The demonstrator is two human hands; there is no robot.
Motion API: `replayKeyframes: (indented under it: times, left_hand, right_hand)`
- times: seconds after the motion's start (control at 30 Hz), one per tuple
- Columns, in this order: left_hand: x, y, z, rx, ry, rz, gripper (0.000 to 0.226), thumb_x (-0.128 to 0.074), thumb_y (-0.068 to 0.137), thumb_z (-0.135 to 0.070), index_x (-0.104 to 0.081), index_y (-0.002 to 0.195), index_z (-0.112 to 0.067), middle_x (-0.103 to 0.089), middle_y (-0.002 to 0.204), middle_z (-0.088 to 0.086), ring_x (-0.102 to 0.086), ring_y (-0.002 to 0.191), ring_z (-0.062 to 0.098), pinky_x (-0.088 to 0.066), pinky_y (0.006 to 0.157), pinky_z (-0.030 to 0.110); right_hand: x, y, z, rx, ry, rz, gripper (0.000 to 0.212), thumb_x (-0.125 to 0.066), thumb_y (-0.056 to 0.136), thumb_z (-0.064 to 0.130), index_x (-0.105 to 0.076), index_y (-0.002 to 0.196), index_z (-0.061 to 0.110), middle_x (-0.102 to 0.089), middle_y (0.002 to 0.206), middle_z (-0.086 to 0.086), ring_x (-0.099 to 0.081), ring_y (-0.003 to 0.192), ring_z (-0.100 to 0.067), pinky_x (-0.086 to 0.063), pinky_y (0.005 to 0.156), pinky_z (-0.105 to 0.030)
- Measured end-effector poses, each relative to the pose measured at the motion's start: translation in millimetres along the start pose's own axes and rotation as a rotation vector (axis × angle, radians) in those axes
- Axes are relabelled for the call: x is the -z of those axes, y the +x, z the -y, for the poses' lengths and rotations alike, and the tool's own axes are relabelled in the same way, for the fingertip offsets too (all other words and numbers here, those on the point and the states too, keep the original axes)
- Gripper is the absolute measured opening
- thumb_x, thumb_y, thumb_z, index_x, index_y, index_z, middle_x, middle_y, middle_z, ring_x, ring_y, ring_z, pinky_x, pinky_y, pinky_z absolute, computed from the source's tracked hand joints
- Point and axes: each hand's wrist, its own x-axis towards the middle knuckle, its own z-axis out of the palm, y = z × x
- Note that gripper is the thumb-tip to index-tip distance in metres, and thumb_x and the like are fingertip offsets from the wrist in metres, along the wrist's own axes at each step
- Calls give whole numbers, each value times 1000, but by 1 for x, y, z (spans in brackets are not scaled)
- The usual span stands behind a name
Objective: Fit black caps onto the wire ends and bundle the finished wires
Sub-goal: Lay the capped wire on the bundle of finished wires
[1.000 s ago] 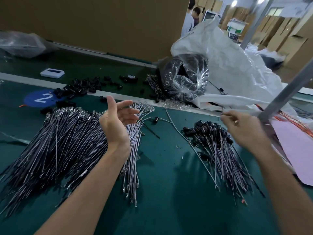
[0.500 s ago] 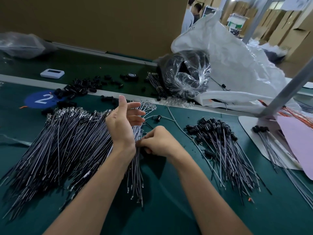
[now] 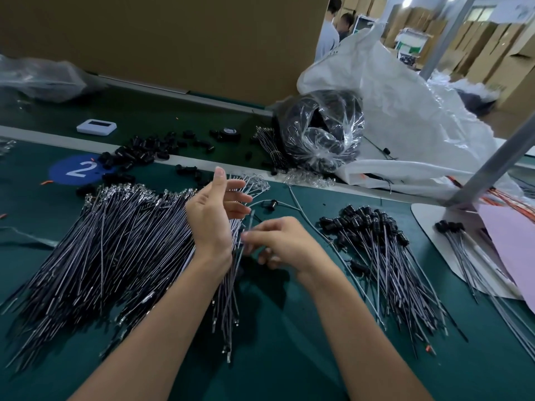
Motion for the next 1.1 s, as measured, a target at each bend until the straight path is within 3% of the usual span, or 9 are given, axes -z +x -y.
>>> replayKeyframes:
  times: [0.07, 0.2, 0.27, 0.33, 0.4, 0.5, 0.67, 0.77, 1.1]
  left_hand:
    - [0, 0, 0, -34, 59, 2, 39, -51, 99, -35, -72, 78, -10, -70, 64, 7, -63, 54, 19, -50, 52, 23]
    - [-5, -3, -8, -137, 337, 78, 15, -62, 94, -23, -73, 85, -19, -71, 67, -4, -65, 60, 9, -49, 55, 18]
    - [-4, -1, -17, -233, 617, 143, 10, -66, 91, -21, -74, 96, -21, -73, 81, -7, -67, 69, 11, -55, 63, 25]
    - [2, 6, -30, -304, 1080, 186, 15, -67, 90, -21, -73, 104, -24, -72, 93, -5, -66, 78, 15, -55, 70, 30]
    - [14, 14, -45, -301, 1480, 133, 18, -66, 87, -14, -71, 101, -23, -69, 92, 1, -57, 75, 20, -46, 65, 31]
    - [39, 24, -57, -167, 1747, 44, 19, -65, 82, -7, -68, 96, -19, -60, 81, 4, -50, 70, 23, -40, 62, 32]
    - [68, 31, -50, 20, 1632, 129, 6, -71, 84, -15, -70, 90, -17, -66, 86, 5, -61, 78, 26, -49, 67, 33]
    - [71, 32, -49, 45, 1504, 138, 14, -72, 84, -12, -71, 93, -22, -69, 93, 5, -64, 88, 27, -55, 77, 38]
    - [64, 27, -62, -116, 1501, -4, 16, -67, 86, -9, -75, 87, -23, -69, 92, 8, -61, 84, 30, -43, 64, 33]
  right_hand:
    - [18, -1, -4, 79, 255, -71, 8, -67, 89, 12, -66, 81, 11, -72, 70, -2, -53, 44, -7, -38, 41, -15]
    - [45, -1, -18, 215, 704, -202, 5, -63, 88, 12, -65, 88, 8, -62, 61, -2, -49, 44, -5, -39, 40, -12]
    - [45, 0, -22, 252, 738, -246, 7, -60, 91, 11, -64, 87, 7, -58, 58, -1, -48, 43, -4, -37, 39, -13]
    - [42, 1, -25, 274, 709, -272, 10, -58, 93, 10, -64, 85, 6, -58, 57, 0, -48, 42, -6, -37, 39, -14]
    - [41, 1, -27, 287, 699, -295, 11, -58, 94, 10, -64, 85, 6, -59, 57, -1, -49, 43, -7, -39, 40, -15]
    - [42, 0, -28, 288, 715, -323, 12, -58, 94, 9, -65, 84, 7, -59, 58, -2, -50, 45, -8, -41, 41, -15]
    - [39, 1, -29, 283, 630, -335, 11, -62, 92, 11, -66, 82, 10, -61, 58, -1, -51, 48, -8, -40, 44, -16]
    - [37, 1, -30, 269, 594, -329, 12, -63, 91, 12, -67, 80, 12, -61, 58, -1, -51, 49, -8, -40, 45, -16]
    - [35, -1, -28, 281, 517, -343, 19, -65, 91, 13, -71, 74, 19, -65, 65, -1, -50, 50, -10, -42, 49, -17]
